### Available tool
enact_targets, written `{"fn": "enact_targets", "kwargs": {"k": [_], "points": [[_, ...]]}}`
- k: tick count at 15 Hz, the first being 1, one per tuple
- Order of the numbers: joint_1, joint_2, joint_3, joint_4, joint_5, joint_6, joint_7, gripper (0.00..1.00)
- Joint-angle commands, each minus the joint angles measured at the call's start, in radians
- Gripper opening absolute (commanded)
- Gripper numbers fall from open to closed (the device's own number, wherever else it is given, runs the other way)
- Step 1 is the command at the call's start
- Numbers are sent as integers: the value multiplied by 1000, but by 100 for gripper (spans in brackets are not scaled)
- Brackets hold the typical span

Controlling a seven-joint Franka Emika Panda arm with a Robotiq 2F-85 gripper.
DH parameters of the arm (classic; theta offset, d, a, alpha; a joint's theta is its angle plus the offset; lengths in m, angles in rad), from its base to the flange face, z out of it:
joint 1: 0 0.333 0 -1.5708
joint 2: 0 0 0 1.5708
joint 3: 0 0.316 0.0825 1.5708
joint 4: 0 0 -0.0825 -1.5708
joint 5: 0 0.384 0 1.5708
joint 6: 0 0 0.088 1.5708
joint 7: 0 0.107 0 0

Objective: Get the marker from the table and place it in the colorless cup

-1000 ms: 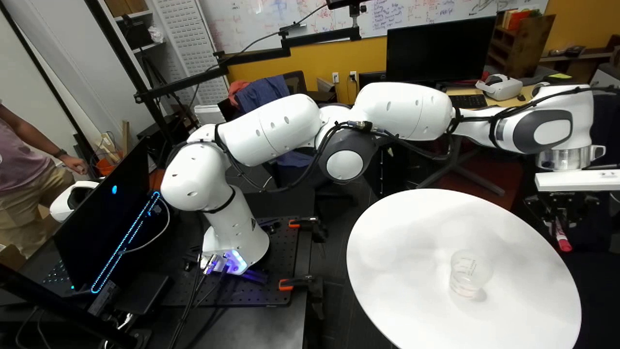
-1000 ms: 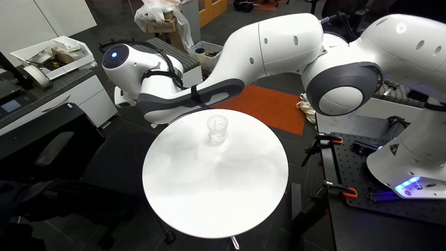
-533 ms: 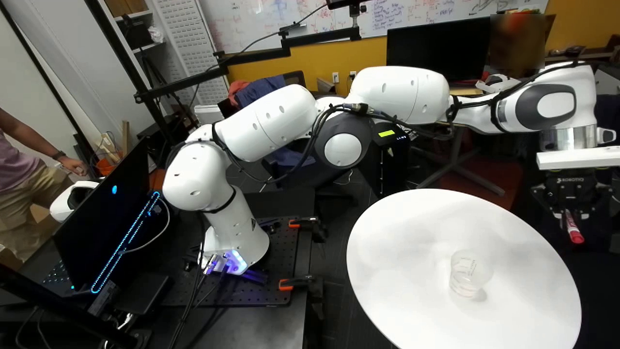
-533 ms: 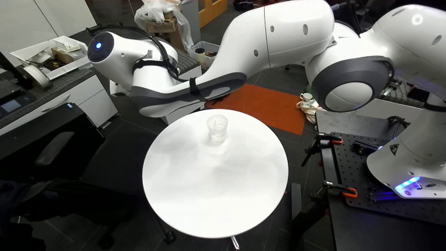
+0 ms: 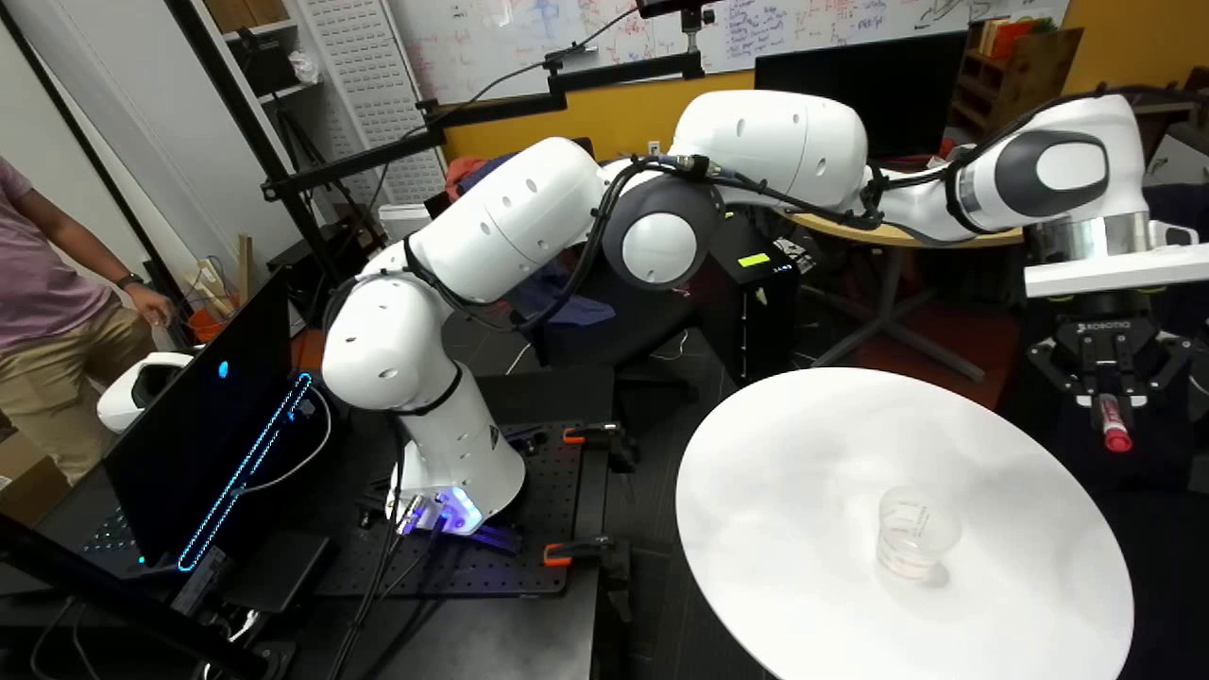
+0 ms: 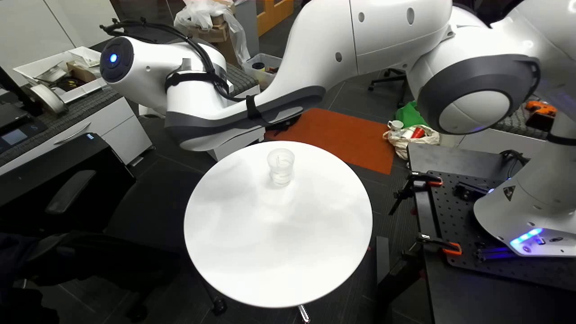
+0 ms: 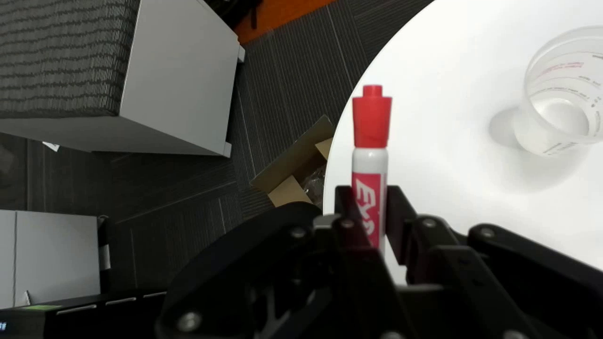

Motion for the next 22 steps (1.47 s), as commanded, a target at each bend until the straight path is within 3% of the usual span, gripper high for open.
{"fn": "enact_targets", "kwargs": {"k": [1,6,10,15,22], "points": [[66,-139,-17,-231,-29,1,148,5],[131,-241,-23,-433,-55,-4,318,5],[134,-343,29,-596,-141,-36,459,5],[113,-474,81,-803,-198,-88,575,5],[63,-560,132,-961,-233,-156,628,5]]}}
